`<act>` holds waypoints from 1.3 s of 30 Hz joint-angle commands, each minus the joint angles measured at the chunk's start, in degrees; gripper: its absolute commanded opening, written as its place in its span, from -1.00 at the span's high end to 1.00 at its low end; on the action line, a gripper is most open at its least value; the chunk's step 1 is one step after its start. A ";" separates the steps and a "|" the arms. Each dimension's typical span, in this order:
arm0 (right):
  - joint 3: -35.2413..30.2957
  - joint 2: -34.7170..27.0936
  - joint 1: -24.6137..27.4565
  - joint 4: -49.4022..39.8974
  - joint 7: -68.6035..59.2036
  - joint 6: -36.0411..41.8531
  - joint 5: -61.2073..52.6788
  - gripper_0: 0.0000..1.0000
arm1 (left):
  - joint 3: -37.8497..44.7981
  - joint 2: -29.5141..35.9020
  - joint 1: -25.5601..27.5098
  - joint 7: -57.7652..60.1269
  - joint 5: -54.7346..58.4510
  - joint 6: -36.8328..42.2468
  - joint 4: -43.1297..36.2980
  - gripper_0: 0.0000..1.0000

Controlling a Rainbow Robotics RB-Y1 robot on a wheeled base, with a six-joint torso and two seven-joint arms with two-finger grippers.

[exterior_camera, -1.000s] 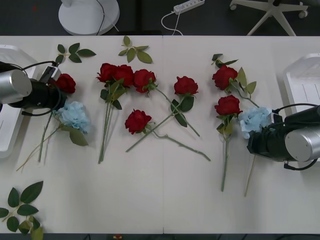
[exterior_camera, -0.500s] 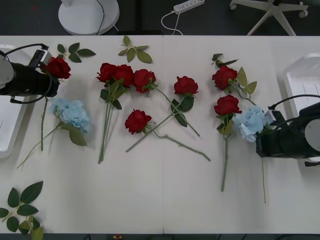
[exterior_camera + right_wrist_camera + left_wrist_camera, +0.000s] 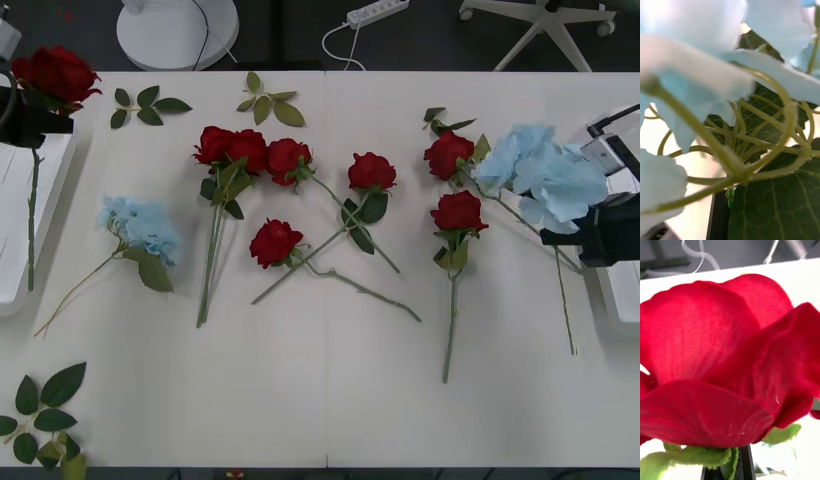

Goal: Place the red flowers into the right box and the blue flowers into the left box. If a person shows an open palm, hand one flower to the person first, then continue sorting.

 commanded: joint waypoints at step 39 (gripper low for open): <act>12.30 -2.50 0.28 18.07 2.74 -11.23 11.16 1.00 | 4.96 -45.51 13.32 -12.51 -8.39 -29.30 -36.33 1.00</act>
